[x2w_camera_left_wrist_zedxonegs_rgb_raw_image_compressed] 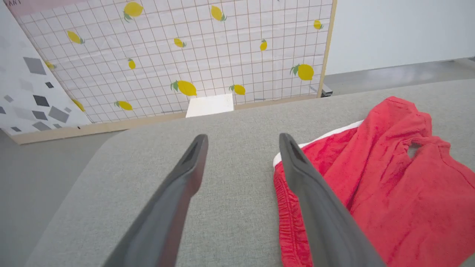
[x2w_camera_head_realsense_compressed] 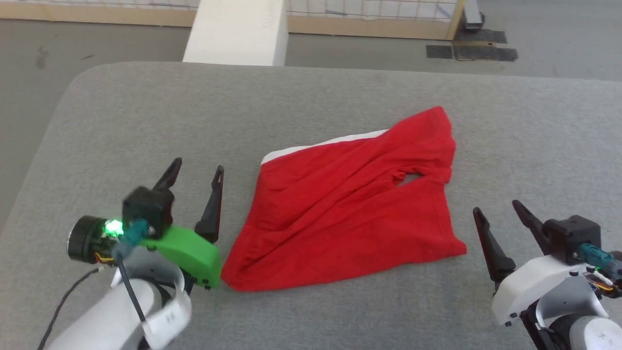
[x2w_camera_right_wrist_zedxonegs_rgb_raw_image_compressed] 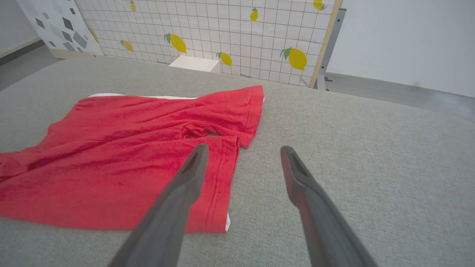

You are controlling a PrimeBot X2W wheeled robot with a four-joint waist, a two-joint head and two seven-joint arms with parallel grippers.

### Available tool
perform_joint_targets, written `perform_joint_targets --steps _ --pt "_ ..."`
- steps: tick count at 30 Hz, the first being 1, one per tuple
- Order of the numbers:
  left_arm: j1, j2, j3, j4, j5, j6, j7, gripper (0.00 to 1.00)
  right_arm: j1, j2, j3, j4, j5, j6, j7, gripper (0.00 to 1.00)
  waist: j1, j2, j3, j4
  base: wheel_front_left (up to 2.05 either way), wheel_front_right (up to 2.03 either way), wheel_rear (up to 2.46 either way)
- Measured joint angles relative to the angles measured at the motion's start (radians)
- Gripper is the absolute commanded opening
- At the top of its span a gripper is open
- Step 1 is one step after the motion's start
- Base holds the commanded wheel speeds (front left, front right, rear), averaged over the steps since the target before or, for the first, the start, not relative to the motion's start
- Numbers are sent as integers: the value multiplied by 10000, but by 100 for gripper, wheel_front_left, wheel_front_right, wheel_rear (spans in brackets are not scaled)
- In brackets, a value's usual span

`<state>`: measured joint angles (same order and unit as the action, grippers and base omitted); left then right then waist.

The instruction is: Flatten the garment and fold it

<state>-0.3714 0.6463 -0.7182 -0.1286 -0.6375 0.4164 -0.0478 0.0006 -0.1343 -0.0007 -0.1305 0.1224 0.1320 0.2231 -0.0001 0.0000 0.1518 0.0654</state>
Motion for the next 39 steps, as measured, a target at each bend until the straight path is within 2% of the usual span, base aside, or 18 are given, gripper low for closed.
perform_joint_targets --steps 5,10,17,22,26,35,36,37,38,39 --pt "45 -123 -558 487 1080 -63 -1246 100 -470 -872 692 -117 464 0 834 100 0 0 40 460 0 0 0" --pt "128 -420 -953 968 1563 -6 -1524 100 -1793 -1988 1685 67 1066 2 2245 100 0 0 277 957 0 0 0" --pt "-25 -1104 -1139 1329 1657 -69 -1739 100 -4358 -3473 3375 1432 2245 0 4986 100 0 0 843 1749 0 0 0" --pt "-288 -1593 -1168 1570 1655 -153 -1833 100 -5898 -4303 4451 2475 2949 2 6245 100 1 0 1279 2415 0 0 0" --pt "-370 -1868 -1143 1687 1655 -159 -1925 100 -6707 -4763 5173 3068 3241 2 6761 100 1 0 1623 2896 0 0 0" --pt "-404 -2303 -1110 1873 1687 -211 -2017 100 -7762 -5513 6450 4102 3342 4 6694 100 1 0 2384 3745 0 0 0" --pt "-404 -2334 -1104 1885 1703 -211 -2017 100 -7840 -5565 6529 4125 3388 4 6671 77 0 0 2442 3795 0 0 0" --pt "-404 -2372 -1095 1908 1703 -228 -2019 100 -7906 -5611 6590 4134 3438 4 6594 31 0 0 2505 3845 0 0 0" --pt "-404 -2408 -1087 1933 1703 -242 -2034 100 -7979 -5639 6646 4149 3475 4 6479 0 0 0 2560 3888 0 0 0" --pt "-404 -2437 -1083 1964 1703 -253 -2046 100 -8024 -5639 6681 4171 3526 4 6351 0 0 0 2601 3918 0 0 0"
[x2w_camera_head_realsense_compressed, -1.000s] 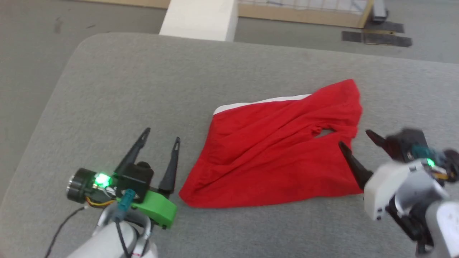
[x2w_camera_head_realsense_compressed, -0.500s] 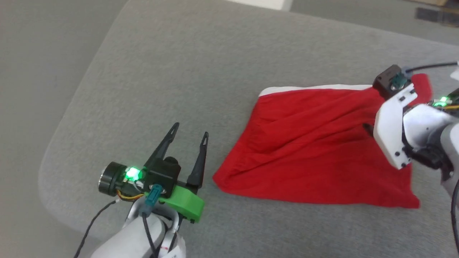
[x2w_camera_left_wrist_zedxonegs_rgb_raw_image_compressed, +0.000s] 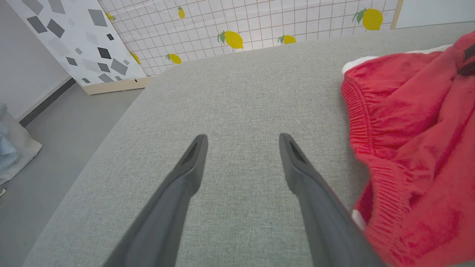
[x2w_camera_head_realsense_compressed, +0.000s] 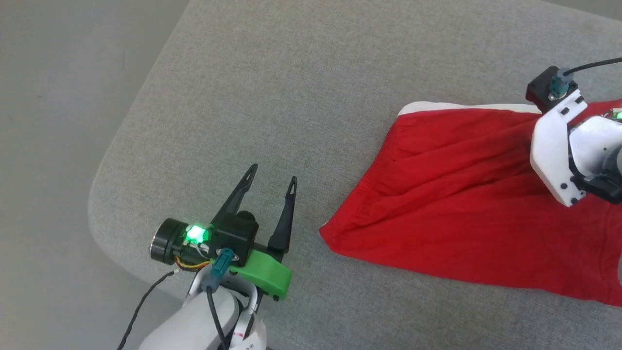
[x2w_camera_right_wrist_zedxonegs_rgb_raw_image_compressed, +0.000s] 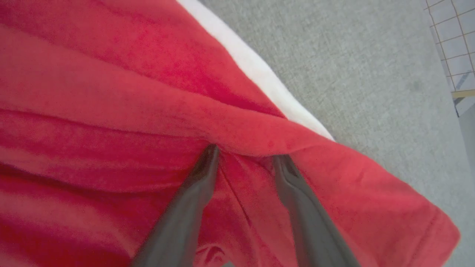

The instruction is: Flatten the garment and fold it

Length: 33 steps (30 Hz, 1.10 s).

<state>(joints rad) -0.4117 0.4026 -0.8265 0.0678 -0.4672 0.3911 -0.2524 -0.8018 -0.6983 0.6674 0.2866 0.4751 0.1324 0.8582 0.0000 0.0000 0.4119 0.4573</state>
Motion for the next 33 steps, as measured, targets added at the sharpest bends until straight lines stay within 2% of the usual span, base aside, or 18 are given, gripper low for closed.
perform_joint_targets --steps 5,11,16,20,25,33 --pt "1 -17 36 190 -4 -44 -2 100 -41 163 92 215 -71 4 -968 0 1 0 -46 -76 0 0 0" --pt "0 -4 48 303 -56 -203 0 100 -35 215 -412 337 -341 2 -2094 0 1 0 -399 -353 0 0 0" --pt "-3 -6 6 305 -81 -211 17 100 -70 -4 -777 178 -627 2 -2761 0 1 0 -625 -552 0 0 0" --pt "-24 -33 -38 224 -81 -219 19 100 -672 -247 -779 192 -982 2 -3267 0 1 0 -541 -531 0 0 0" --pt "-117 -159 -44 167 -81 -221 17 100 -1917 -391 -186 677 -1540 2 -4059 0 1 0 -207 -367 0 0 0" --pt "-195 -286 -2 180 -79 -293 4 100 -3020 -117 1154 2685 -1741 2 -4677 0 1 0 238 -20 0 0 0"
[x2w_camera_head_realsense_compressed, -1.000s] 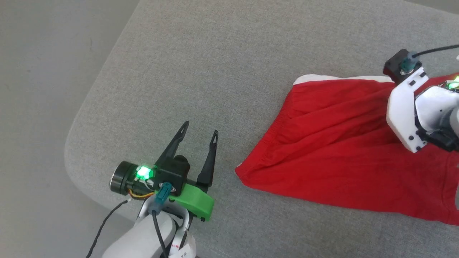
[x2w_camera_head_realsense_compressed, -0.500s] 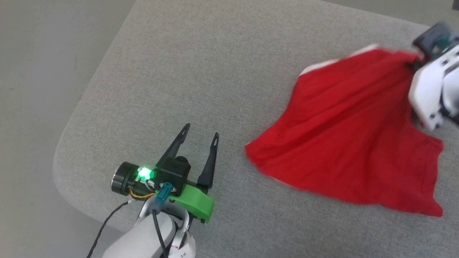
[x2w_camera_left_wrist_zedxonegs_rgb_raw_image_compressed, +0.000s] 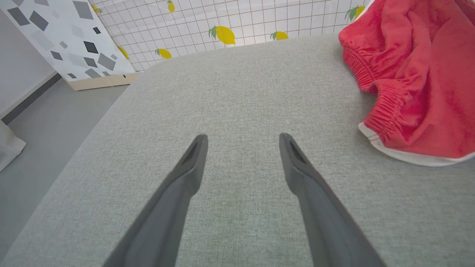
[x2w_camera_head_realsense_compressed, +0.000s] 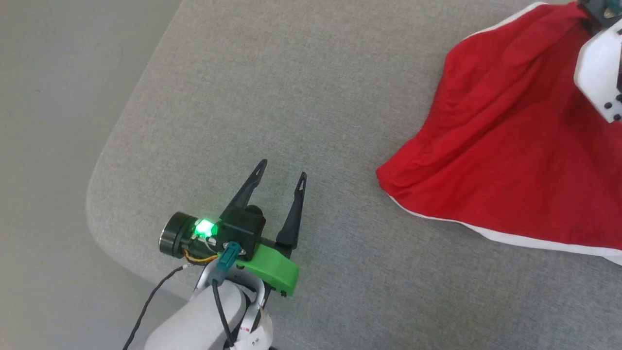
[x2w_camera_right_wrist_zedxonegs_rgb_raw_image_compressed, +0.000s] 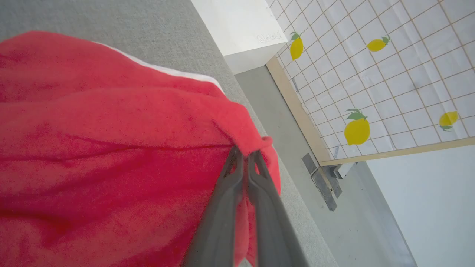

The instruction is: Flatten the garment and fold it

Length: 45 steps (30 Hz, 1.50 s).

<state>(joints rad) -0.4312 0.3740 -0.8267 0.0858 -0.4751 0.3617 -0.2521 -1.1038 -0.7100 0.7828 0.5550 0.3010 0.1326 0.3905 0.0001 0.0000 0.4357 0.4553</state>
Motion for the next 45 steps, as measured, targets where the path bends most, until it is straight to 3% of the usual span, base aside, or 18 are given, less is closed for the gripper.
perform_joint_targets --steps 2,3,16,23,28,35,42,45 --pt "-5 -33 8 21 0 -2 -2 100 -99 88 186 454 -6 0 -151 0 0 0 57 44 0 0 0" --pt "-10 -50 13 31 0 -2 -4 100 -116 134 272 700 31 0 -217 100 0 0 74 55 0 0 0" --pt "-110 142 510 142 -236 -128 -6 100 -115 871 472 1730 1764 0 -2098 100 0 -1 -572 -484 0 0 0" --pt "-81 516 1001 171 -777 -148 10 100 697 849 155 1170 2878 0 -3636 100 -1 0 -1377 -1047 0 0 0" --pt "55 698 1331 36 -1248 -132 123 100 1673 671 -385 63 3260 -2 -4765 100 -1 0 -1879 -1599 0 0 0" --pt "449 984 1356 -146 -1590 -188 566 100 3804 876 -2671 -771 3030 -4 -5400 100 -1 0 -2365 -2412 0 0 0" --pt "786 1396 1235 -211 -1958 -337 1277 100 7250 2422 -6044 -2307 1091 -4 -4702 100 -1 0 -2692 -3216 0 0 0" --pt "874 1452 1308 -305 -2031 -334 1271 100 8539 3511 -7302 -3591 268 -4 -4362 100 -1 0 -2717 -3496 0 0 0"
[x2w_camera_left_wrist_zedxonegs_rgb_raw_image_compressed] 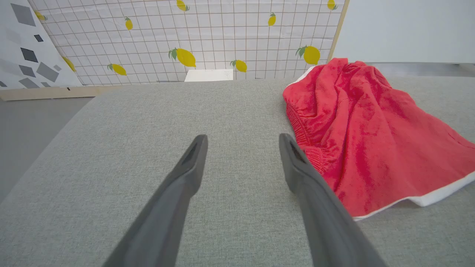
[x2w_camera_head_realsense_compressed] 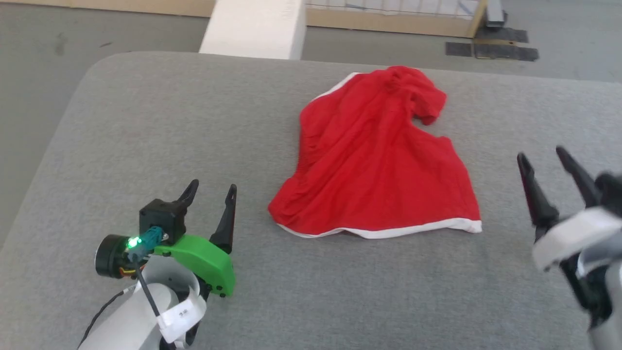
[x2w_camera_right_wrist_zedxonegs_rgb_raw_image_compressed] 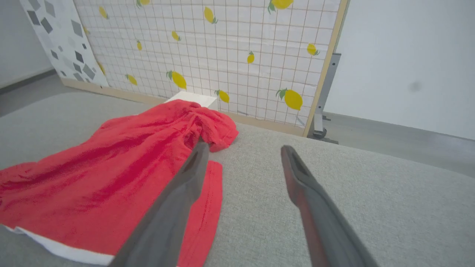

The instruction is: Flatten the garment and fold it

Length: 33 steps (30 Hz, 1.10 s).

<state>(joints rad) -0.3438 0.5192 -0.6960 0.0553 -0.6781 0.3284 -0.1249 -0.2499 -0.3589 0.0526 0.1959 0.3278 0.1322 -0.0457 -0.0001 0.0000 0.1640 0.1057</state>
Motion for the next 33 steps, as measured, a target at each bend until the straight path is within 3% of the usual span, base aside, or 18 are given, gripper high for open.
perform_joint_targets --steps 7,12,19,33 --pt "182 140 -8 -67 -322 -48 213 100 1961 1820 -1258 -2660 -1327 0 930 100 0 0 150 -378 0 0 0" --pt "111 504 -454 -236 -598 -696 1547 100 2720 2500 -1609 -3685 -1814 0 1463 100 0 0 410 -558 0 0 0" --pt "-1027 1239 -988 -385 -1055 -1524 4146 100 2811 2757 -1825 -4270 -2052 0 1616 100 0 0 978 -866 0 0 0" --pt "-1813 1379 -1241 230 -955 -1758 5022 100 2731 2930 -1829 -4284 -2234 0 1615 100 1 0 1791 -1344 0 0 0"
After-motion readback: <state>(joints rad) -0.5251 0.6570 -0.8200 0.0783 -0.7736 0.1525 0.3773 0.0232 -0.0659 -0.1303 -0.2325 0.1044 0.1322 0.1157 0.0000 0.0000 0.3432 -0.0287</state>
